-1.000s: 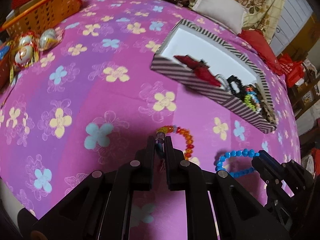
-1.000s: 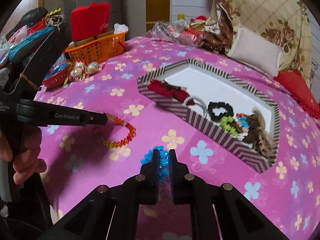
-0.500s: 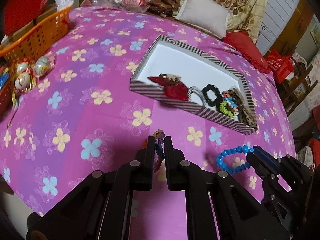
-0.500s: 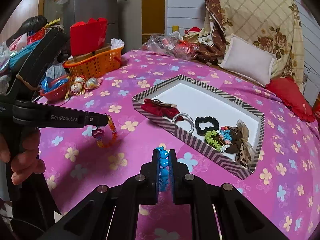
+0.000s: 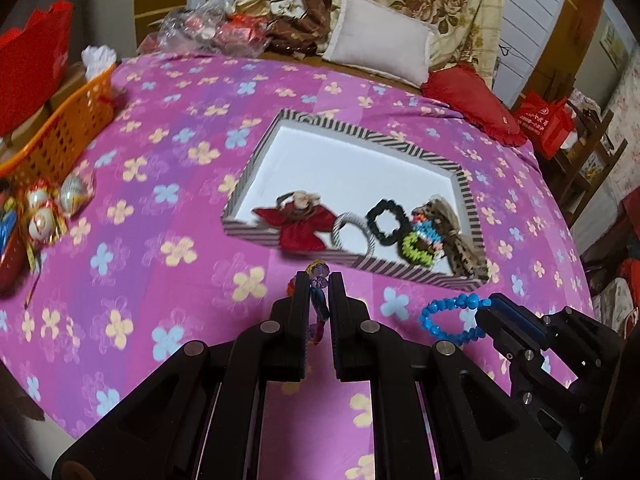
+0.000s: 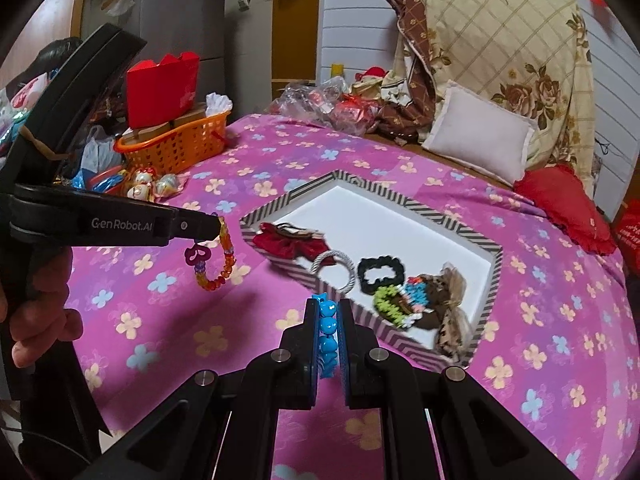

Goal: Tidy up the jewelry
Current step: 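Carry the orange bracelet with the left tool into the tray while the right tool carries the blue bracelet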

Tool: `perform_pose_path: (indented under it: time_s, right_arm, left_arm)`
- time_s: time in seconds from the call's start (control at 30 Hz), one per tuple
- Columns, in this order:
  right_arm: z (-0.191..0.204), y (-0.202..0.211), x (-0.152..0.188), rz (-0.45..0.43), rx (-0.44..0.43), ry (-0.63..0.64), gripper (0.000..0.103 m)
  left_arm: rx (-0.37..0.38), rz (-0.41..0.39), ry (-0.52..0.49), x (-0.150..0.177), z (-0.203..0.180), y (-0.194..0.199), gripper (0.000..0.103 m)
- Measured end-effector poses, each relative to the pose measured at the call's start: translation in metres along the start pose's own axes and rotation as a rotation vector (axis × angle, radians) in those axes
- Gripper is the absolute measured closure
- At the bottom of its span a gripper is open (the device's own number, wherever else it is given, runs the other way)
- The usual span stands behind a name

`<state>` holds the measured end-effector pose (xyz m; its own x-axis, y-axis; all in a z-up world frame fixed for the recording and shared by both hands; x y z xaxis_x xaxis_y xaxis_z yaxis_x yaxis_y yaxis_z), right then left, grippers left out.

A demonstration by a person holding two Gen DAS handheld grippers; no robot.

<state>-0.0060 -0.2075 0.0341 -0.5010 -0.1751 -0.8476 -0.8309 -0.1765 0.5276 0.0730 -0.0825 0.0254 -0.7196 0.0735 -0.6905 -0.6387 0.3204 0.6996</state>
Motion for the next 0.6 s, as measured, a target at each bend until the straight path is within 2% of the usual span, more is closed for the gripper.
perform_pose_path:
  time_s: [0.33,0.6]
  right_arm:
    - [-0.037,-0.003,-0.018,-0.019,0.050,-0.021,0.095]
    - [-0.063,-0.022,-0.029,-0.011,0.061,-0.063,0.095]
  left_arm:
    - [-0.012,-0.021,-0.040,-0.031,-0.022,-0.014,0.095]
    - [-0.016,-0.035,-0.035,-0.058,-0.030,-0.030,0.095]
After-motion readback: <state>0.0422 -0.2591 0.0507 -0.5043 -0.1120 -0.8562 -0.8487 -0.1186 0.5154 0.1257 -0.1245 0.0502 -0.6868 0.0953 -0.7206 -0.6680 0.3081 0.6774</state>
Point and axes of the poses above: each gripper's, at about its wrist camera, not at the fingertips, and y roughly against the way its jaws point, z to its left, x to its underside, the point moved 7 cm from there along -y, roughly the way its jaws point, and after that the axes turned 9 degrees about -z, right-handed, at the moved point
